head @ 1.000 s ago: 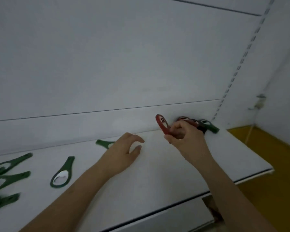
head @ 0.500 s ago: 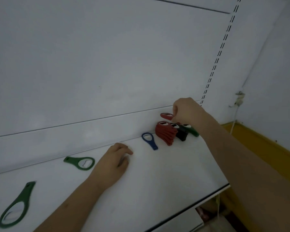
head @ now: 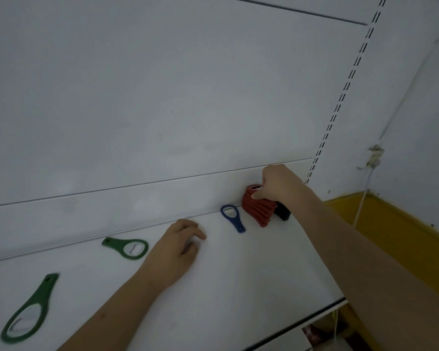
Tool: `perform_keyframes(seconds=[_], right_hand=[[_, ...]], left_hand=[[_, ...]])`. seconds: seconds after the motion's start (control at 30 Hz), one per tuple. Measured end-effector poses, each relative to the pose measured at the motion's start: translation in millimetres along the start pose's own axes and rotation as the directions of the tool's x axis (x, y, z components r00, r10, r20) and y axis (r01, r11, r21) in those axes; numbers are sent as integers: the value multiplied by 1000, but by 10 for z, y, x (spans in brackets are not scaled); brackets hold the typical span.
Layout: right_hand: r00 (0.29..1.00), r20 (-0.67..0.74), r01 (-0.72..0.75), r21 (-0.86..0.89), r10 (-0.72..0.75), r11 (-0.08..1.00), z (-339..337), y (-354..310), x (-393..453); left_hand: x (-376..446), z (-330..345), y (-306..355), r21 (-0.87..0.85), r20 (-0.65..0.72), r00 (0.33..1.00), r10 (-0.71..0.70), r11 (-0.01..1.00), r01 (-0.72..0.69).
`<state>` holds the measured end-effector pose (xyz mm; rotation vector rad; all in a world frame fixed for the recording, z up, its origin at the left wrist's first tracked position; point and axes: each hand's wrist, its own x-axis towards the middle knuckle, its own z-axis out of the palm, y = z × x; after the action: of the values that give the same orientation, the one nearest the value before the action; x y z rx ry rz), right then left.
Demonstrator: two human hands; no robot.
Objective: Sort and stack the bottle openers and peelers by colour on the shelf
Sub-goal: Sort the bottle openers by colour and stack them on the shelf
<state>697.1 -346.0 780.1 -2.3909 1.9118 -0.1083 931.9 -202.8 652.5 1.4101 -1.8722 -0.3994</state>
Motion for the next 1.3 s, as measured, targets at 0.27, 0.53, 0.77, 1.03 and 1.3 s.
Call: perform_keyframes(seconds=[0.27,0.53,0.77,1.03,1.3], right_hand=[[997,-75,1,107,7,994,195,-146,-39],[985,-137,-88,102,102,991,281,-240,-12],[986,-98,-132,10,132,991,104,-275,-159],[859,-503,303,361,-89,882,-225,-774,-651],[925,-115,362,561,-363,744,729,-1733,-721]], left_hand=[[-5,-10,26,26,0,1000,-8,1000,8],[2,-16,23,47,6,1000,-4,999,4],[1,-18,29,58,31,999,-20,998,19],[-118,-46,95,217,112,994,-4,976,-20],[-844,-897,479,435,-65,958,-280,856,280]])
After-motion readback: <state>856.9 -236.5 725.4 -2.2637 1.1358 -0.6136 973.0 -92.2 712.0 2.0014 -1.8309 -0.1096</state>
